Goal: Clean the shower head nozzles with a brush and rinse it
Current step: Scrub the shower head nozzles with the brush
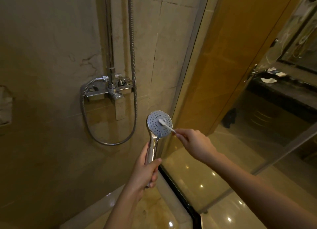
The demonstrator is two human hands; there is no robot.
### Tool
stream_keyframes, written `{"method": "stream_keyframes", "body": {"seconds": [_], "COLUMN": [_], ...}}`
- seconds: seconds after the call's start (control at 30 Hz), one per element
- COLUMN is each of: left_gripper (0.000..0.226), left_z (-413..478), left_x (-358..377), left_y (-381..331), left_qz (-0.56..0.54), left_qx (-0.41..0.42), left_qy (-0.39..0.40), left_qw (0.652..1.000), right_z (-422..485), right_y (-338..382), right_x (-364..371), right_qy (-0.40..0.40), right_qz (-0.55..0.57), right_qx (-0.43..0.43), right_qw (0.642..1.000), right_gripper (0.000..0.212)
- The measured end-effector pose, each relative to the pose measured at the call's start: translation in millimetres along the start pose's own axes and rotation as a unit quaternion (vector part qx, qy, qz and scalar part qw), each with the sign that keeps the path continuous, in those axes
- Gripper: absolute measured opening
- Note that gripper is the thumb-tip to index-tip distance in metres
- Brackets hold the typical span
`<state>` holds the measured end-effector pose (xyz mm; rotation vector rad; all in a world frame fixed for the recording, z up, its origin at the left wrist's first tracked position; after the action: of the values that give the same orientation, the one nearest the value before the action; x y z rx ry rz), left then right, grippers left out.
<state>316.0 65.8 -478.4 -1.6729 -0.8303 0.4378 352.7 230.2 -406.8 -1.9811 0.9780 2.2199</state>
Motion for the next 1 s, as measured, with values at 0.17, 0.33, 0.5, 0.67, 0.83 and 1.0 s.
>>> {"method": "stream_keyframes", "body": {"seconds": [0.17, 0.33, 0.5, 0.67, 0.83, 1.0], "left_gripper": [0.069, 0.069, 0.071, 0.073, 0.072, 0.073], "left_z": [-0.6, -1.7, -1.9, 2.0, 4.8, 11.0], "left_x": [-0.6, -3.6, -3.2, 1.3, 2.0, -1.0], "left_y": [4.6, 5.9, 6.1, 1.9, 6.8, 12.9], "left_qz": [0.006, 0.010, 0.036, 0.080, 0.102, 0.102], "left_qx": [-0.012, -0.014, -0.005, 0.002, 0.001, -0.010], "left_qy": [0.001, -0.002, -0.008, -0.015, -0.015, -0.024], "left_qw": [1.000, 1.000, 0.999, 0.997, 0.995, 0.994], "right_z": [9.6, 8.5, 5.8, 7.4, 8.8, 12.0], "right_y": [-3.8, 0.4, 5.1, 5.0, -4.6, -7.7], "right_x": [-5.6, -1.8, -2.2, -4.0, 0.9, 2.5], "right_qy": [-0.023, -0.001, 0.019, -0.005, -0.016, -0.013], "right_qz": [0.012, -0.009, -0.010, 0.022, 0.031, 0.023], "right_qx": [0.023, 0.015, 0.005, 0.005, 0.032, 0.031], "right_qw": [0.999, 1.000, 1.000, 1.000, 0.999, 0.999], "right_gripper": [0.029, 0.029, 0.030, 0.030, 0.030, 0.028]}}
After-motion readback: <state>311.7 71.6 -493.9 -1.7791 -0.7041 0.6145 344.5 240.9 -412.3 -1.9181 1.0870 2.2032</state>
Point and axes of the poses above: each hand's wrist, its own z-axis towards the middle knuckle, its own x-axis out of the palm, y = z × x, the point moved 8 cm from there along z, towards the middle knuckle, and after that the axes turned 7 degrees about z, right-handed, at the moved point
